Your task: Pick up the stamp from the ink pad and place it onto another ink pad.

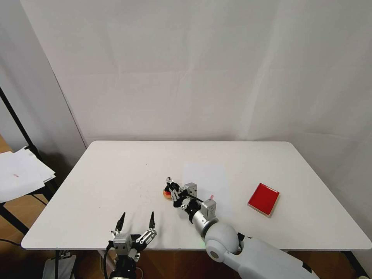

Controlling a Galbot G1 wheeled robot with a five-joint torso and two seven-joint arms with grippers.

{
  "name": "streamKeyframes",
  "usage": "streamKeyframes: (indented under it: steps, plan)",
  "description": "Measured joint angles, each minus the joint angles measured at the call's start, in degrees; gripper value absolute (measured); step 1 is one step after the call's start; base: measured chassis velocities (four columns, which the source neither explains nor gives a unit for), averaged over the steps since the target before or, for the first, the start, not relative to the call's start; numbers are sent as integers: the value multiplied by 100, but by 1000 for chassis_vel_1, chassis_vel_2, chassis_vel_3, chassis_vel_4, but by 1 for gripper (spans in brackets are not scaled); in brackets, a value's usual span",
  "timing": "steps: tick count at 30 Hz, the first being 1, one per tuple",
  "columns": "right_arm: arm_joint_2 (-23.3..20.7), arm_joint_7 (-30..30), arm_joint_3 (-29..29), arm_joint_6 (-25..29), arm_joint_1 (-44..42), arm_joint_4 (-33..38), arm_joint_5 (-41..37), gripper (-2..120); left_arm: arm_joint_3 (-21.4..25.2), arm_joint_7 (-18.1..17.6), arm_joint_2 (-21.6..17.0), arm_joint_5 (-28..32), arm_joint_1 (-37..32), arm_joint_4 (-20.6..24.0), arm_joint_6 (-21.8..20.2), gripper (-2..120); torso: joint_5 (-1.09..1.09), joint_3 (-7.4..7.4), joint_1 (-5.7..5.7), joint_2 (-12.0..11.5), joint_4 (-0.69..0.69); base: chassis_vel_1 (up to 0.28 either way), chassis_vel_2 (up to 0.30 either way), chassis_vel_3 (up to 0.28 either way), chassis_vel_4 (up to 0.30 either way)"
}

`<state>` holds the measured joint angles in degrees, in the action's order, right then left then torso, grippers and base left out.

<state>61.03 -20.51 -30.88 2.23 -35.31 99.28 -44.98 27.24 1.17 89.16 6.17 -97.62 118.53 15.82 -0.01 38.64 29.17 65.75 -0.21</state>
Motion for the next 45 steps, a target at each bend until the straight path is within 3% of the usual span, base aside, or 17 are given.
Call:
streamKeyframes:
  steps: [27,30,31,44,45]
  plan:
    - [-46,-54,17,57,-201,81,58,8,0,0,0,0,0,0,0,102,0,0,0,0,0,0,0,0,0]
    - [-57,-70,17,53,-221,94,59,18,0,0,0,0,0,0,0,102,0,0,1,0,0,0,0,0,0]
    - [-58,-80,20,52,-229,107,61,28,0,0,0,0,0,0,0,102,0,0,0,0,0,0,0,0,0]
    - [-39,-144,22,38,-243,149,74,71,0,0,0,0,0,0,0,102,0,0,0,0,0,0,0,0,0]
    - [-36,-163,22,34,-246,159,79,80,0,0,0,0,0,0,0,102,0,0,0,0,0,0,0,0,0]
